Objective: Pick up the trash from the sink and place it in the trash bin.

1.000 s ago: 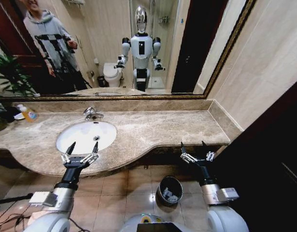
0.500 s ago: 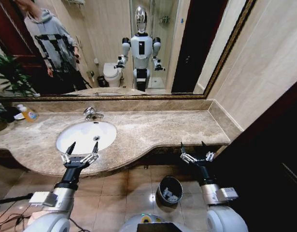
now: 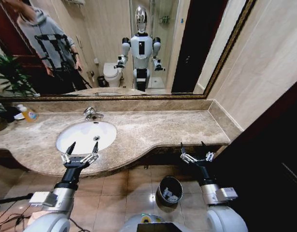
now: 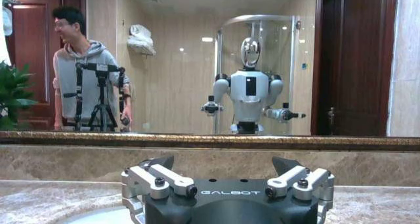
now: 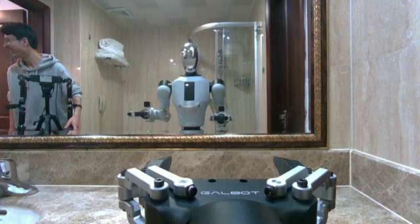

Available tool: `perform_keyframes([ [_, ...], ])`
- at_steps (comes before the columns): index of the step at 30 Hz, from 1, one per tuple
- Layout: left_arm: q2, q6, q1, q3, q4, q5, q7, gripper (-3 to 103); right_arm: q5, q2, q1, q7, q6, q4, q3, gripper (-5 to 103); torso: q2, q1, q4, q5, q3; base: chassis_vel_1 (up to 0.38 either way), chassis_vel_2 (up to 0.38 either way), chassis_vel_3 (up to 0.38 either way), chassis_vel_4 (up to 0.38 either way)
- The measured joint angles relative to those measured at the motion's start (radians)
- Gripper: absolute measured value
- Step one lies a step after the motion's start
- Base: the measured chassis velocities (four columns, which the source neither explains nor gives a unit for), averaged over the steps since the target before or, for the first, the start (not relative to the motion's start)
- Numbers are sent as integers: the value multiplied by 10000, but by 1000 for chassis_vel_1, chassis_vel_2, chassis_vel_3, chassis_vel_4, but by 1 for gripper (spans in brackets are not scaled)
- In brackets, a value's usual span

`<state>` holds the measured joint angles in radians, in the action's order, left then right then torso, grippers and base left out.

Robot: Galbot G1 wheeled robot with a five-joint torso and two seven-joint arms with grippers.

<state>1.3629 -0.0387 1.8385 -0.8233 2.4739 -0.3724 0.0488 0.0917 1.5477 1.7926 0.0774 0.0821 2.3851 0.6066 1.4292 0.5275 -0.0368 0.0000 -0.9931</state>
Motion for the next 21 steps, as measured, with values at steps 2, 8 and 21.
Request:
perform_keyframes([
  [2,0,0,0,0,0,0,0,100,1,0,-1,1,1,-2,0,100,0,0,0,0,0,0,0,0,0],
  [8,0,0,0,0,0,0,0,100,4,0,-2,5,5,-7,0,100,0,0,0,0,0,0,0,0,0],
  [21,0,0,0,0,0,0,0,100,6,0,-3,8,9,-11,0,100,0,0,0,0,0,0,0,0,0],
])
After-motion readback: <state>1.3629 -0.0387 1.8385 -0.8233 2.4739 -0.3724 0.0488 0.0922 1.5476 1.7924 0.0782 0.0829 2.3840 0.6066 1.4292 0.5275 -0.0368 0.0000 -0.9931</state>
